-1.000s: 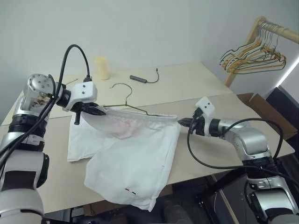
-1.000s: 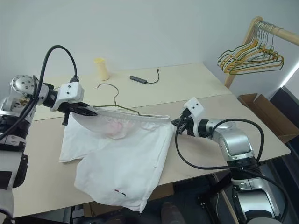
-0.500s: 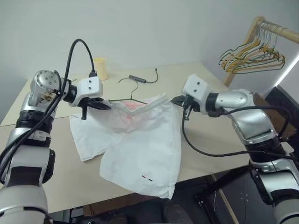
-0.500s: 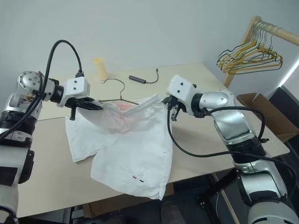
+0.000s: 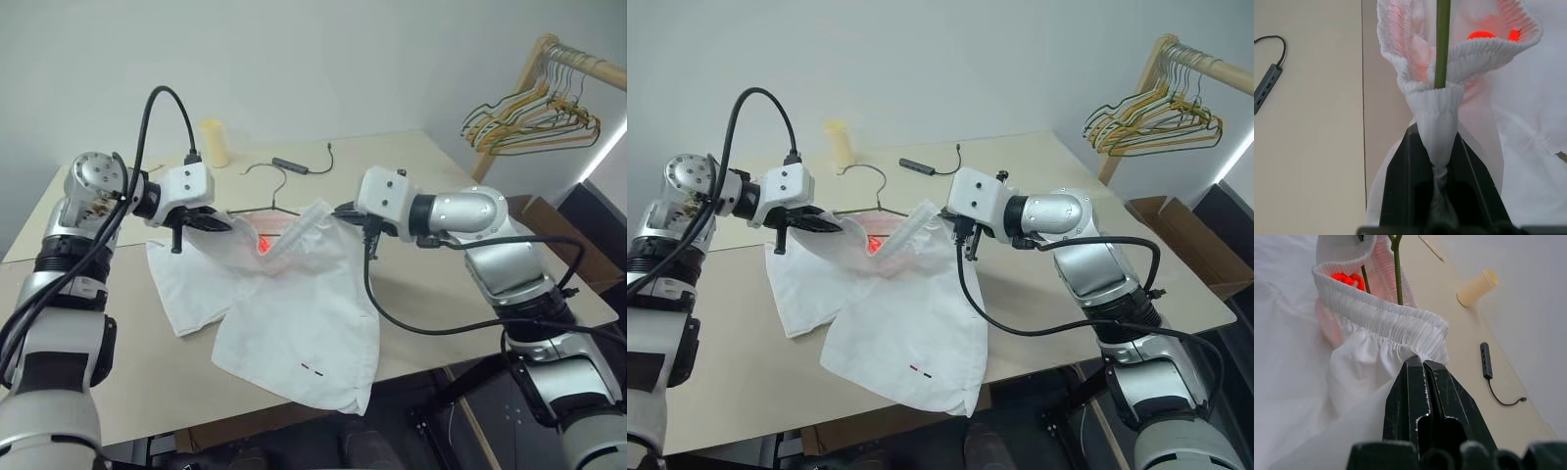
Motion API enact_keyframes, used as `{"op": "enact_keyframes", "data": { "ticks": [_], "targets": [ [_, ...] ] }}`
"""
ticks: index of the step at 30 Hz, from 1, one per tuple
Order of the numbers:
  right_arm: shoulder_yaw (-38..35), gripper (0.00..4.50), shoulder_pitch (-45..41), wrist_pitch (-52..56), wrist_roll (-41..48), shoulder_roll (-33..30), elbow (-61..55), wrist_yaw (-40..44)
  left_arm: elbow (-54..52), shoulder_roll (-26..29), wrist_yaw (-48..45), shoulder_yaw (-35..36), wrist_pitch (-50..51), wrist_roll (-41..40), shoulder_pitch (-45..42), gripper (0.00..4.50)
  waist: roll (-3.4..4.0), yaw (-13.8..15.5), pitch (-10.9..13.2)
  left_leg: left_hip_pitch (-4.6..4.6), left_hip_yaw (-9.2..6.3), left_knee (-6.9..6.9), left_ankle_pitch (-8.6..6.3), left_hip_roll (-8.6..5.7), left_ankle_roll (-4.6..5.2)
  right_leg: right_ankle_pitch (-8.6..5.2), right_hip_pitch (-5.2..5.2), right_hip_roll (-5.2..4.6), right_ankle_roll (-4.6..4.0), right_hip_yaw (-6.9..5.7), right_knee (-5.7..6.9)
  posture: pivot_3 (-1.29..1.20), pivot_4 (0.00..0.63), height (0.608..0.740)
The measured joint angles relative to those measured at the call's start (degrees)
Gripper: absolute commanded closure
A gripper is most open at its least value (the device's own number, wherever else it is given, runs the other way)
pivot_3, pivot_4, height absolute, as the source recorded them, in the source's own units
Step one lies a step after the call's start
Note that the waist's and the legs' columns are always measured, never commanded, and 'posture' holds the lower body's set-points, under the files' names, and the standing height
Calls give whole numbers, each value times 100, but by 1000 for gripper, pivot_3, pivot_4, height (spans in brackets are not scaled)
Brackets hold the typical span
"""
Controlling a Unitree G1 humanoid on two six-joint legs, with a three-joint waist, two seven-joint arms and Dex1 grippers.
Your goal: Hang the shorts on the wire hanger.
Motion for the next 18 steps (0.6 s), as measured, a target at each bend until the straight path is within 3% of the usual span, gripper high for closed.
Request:
{"op": "enact_keyframes", "data": {
  "ticks": [2,5,11,18],
  "targets": [
    [86,4464,0,-62,-152,107,168,-96,-71,-10,-27,13,4,-39,0,4500,0,-2,0,1,0,0,0,-1,0,0,0,0,0,1,0,-142,0,740],
    [98,3865,2,-92,-220,137,312,-102,-132,-15,-69,25,6,-45,10,4500,0,-3,0,2,0,0,0,-1,0,0,0,0,0,1,1,-144,0,740],
    [72,1902,4,-150,-254,247,481,-142,-172,-15,-112,46,6,-54,195,4500,0,-37,0,2,-1,1,0,0,0,1,0,0,-1,1,2,-146,0,740],
    [-156,1902,4,205,261,320,591,283,-249,-15,-113,111,7,-59,196,4500,0,-81,0,2,-4,1,0,-1,0,1,3,-1,-1,-1,2,-139,0,740]
  ]
}}
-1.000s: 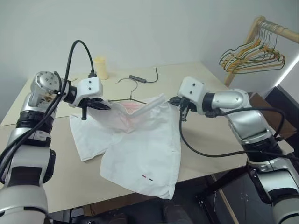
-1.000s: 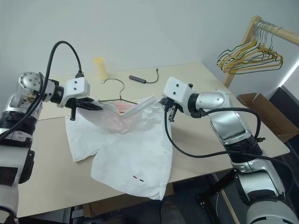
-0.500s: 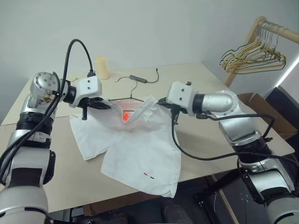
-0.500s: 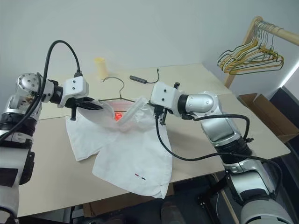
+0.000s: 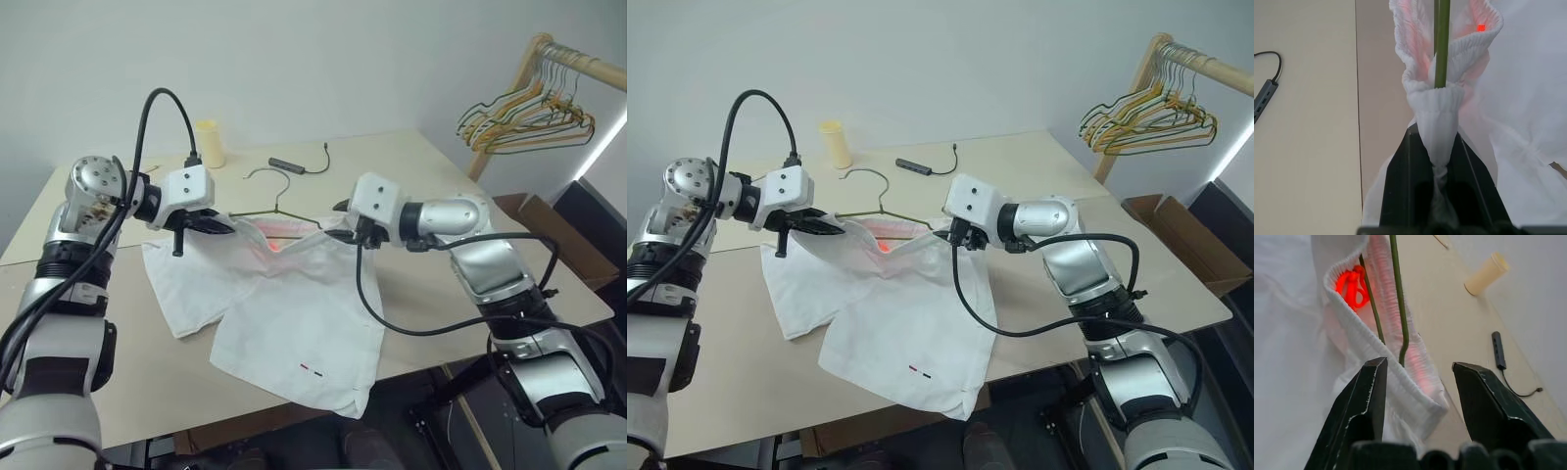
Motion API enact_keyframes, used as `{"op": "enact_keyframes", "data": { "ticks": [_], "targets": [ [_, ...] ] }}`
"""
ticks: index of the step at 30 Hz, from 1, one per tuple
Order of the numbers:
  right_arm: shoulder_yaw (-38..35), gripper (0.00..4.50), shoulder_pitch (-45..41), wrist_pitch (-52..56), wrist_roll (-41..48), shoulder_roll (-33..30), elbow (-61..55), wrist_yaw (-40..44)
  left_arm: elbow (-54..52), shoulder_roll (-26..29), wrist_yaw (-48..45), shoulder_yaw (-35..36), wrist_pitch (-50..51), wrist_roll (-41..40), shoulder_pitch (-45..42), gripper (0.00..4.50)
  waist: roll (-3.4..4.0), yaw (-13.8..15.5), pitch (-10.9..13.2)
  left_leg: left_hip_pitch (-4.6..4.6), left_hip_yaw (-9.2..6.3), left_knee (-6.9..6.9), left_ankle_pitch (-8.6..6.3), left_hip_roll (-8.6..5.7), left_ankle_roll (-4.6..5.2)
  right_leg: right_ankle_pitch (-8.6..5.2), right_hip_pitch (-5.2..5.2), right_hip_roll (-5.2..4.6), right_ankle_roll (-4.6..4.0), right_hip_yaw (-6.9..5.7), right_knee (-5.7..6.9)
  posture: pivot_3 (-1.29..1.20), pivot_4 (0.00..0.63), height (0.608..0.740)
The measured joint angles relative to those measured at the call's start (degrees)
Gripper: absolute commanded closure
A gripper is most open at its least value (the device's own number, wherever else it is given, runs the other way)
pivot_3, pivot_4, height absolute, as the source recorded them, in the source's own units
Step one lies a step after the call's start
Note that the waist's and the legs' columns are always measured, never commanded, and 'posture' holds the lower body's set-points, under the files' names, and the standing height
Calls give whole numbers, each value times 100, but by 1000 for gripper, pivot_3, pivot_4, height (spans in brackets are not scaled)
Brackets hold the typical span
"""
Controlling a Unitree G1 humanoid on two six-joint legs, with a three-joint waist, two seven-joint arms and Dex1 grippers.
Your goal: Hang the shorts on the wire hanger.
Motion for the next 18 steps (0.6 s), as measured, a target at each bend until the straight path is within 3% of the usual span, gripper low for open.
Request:
{"op": "enact_keyframes", "data": {
  "ticks": [11,18],
  "targets": [
    [-573,1902,85,352,440,-446,203,354,-231,76,-117,4,132,-8,256,4500,0,-34,0,-1,-2,0,0,-1,0,0,0,-2,0,-2,1,-123,0,740],
    [-743,1902,405,505,1009,-650,537,1166,-543,218,-230,40,237,-52,262,4500,0,-54,0,12,1,0,0,-2,0,0,7,-2,0,4,-5,-124,0,740]
  ]
}}
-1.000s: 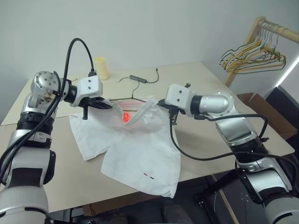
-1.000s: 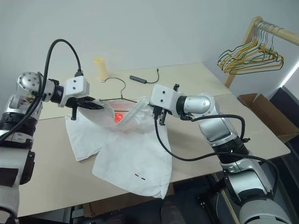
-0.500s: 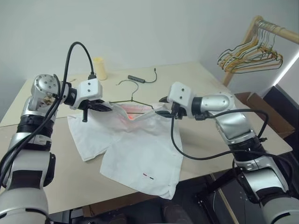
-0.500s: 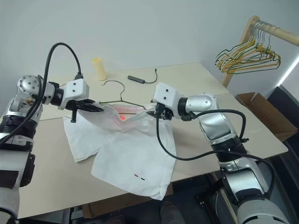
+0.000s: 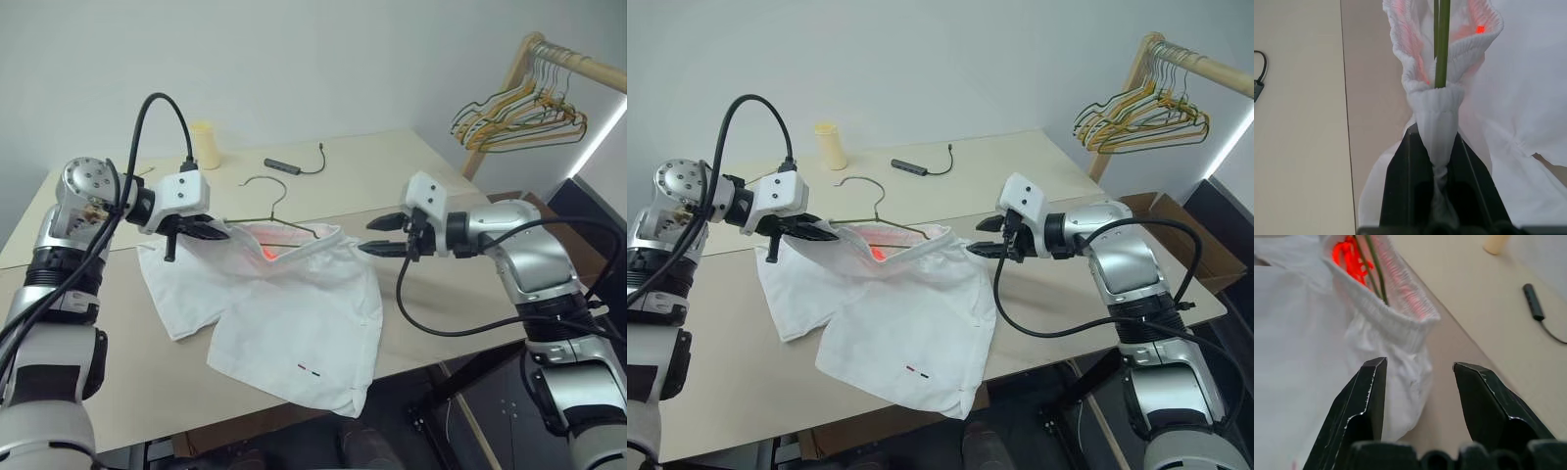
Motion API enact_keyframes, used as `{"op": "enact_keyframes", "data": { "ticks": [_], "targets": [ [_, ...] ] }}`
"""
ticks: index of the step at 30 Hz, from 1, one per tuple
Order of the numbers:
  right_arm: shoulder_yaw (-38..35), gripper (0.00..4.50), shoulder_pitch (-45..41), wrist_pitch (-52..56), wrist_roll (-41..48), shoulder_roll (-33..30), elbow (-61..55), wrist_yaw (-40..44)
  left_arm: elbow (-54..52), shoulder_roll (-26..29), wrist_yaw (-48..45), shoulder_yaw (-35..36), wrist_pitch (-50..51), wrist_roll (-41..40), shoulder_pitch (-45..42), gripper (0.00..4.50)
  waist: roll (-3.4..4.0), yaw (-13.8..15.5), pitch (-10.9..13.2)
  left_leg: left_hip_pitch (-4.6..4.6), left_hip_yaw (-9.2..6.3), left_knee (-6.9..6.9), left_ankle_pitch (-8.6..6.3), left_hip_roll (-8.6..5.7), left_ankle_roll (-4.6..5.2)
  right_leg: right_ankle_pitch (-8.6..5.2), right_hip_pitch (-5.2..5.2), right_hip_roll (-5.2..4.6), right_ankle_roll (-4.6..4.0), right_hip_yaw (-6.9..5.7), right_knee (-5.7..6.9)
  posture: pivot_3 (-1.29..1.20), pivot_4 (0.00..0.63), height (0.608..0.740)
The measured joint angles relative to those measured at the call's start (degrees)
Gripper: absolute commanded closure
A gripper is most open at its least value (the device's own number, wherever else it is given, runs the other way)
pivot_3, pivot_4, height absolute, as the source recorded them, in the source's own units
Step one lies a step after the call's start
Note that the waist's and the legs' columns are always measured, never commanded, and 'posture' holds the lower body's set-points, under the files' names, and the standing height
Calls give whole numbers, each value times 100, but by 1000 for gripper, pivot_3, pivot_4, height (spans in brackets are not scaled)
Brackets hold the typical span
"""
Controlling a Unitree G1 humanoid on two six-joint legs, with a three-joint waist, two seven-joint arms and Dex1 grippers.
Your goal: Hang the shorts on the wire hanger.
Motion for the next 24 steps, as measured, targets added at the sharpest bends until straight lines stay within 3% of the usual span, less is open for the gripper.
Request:
{"op": "enact_keyframes", "data": {
  "ticks": [8,16,24],
  "targets": [
    [321,1902,-146,-874,-185,524,1267,403,-122,50,-70,4,21,-108,122,4500,0,-10,0,12,3,0,0,-1,0,0,1,1,0,8,3,-114,0,740],
    [324,1902,-532,-1147,-275,953,1400,365,-274,64,-70,10,165,-165,187,4500,0,5,0,10,-1,-1,0,0,0,1,2,-1,-1,4,9,-113,0,740],
    [461,1902,-531,-1338,-530,973,1298,332,-342,50,-74,69,250,-191,188,4500,0,4,0,8,-1,-1,0,-1,0,1,0,-3,-1,3,10,-126,0,740]
  ]
}}
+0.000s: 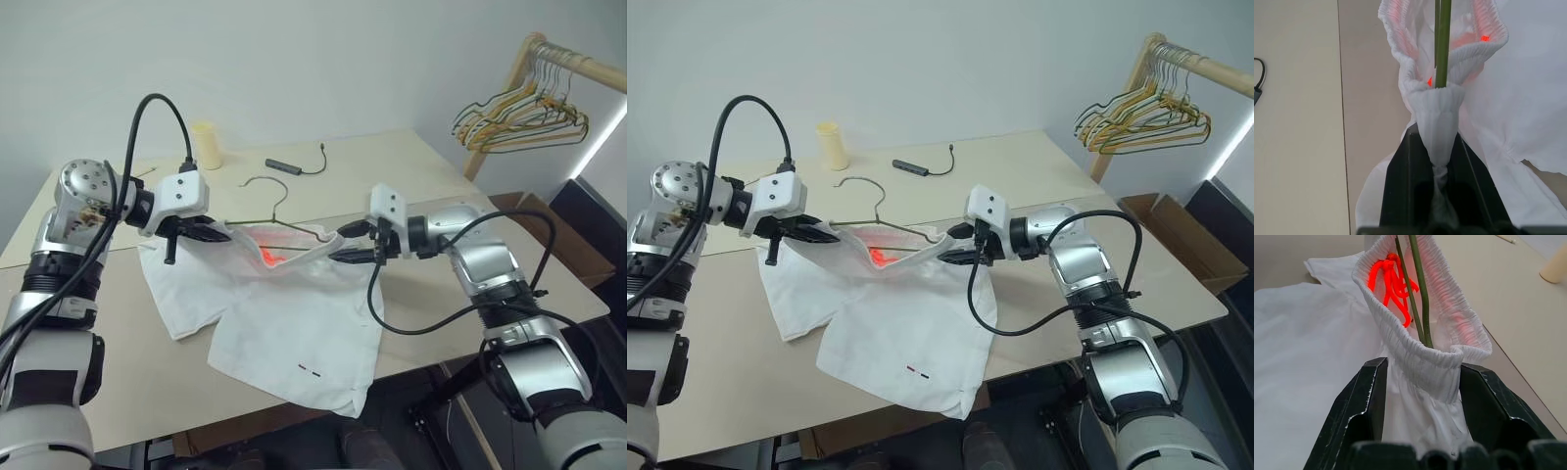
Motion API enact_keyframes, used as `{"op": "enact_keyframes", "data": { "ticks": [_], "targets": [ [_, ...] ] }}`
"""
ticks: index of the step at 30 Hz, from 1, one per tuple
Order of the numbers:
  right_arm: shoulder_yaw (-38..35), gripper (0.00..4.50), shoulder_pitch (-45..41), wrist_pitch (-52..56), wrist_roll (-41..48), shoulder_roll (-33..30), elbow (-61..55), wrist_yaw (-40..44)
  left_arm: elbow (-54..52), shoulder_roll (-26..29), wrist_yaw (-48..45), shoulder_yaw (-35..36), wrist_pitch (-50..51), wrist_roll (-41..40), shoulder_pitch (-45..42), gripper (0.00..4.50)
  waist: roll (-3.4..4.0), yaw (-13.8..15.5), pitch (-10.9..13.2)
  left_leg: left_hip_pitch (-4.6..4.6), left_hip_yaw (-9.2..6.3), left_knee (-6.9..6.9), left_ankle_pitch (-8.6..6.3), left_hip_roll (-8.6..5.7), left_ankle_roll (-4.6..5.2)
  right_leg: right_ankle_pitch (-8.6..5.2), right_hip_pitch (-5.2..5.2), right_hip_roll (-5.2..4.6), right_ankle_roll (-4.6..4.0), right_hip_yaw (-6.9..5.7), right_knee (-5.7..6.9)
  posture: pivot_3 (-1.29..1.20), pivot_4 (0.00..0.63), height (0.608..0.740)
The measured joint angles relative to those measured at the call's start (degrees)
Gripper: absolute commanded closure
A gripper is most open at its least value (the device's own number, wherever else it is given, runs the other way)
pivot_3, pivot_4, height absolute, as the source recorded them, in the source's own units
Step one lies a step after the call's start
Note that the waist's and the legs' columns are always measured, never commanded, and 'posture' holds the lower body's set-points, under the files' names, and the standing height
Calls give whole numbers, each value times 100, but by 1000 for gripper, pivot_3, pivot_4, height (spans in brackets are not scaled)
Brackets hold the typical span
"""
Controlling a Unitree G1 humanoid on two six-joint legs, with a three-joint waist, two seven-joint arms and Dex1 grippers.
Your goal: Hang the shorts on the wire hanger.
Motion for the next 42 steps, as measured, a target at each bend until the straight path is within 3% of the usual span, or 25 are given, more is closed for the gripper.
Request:
{"op": "enact_keyframes", "data": {
  "ticks": [7,10,16,22,30,36,42],
  "targets": [
    [84,1902,-98,25,-189,231,126,-199,-1,-78,-42,6,-5,-126,0,4500,0,-20,0,1,0,0,0,0,0,0,-2,0,-1,2,2,-136,0,740],
    [86,2435,-169,75,-228,237,150,-244,-1,-78,-46,6,-5,-145,0,4500,0,-14,0,0,0,0,0,0,0,0,-1,0,-1,0,2,-134,0,740],
    [124,4367,-173,191,-224,242,179,-116,-1,-73,-39,6,-27,-158,0,4500,0,-12,0,-2,-1,0,0,0,0,1,-1,-1,-1,-1,1,-134,0,740],
    [137,4391,-171,204,-251,233,143,-90,13,-83,11,7,-83,-155,1,4500,0,-17,0,-1,-1,0,0,0,0,1,-2,-1,0,0,1,-138,0,740],
    [181,4391,-117,298,-326,189,-104,-209,485,-223,275,39,-530,-165,-9,1992,0,-17,0,-2,-1,-1,0,-1,0,1,-3,-3,0,-1,2,-157,0,740],
    [-69,4391,95,753,-262,-240,-677,-362,1016,-80,755,232,-797,-84,-24,148,0,-20,0,-7,-2,-1,0,-1,0,1,-5,-5,0,-5,0,-183,0,740],
    [-430,4391,410,1835,-75,-806,-1520,-588,1346,-306,1455,888,-804,-421,-127,0,0,1,0,-19,-7,3,0,-9,0,0,-8,-20,3,-16,-4,-229,0,740]
  ]
}}
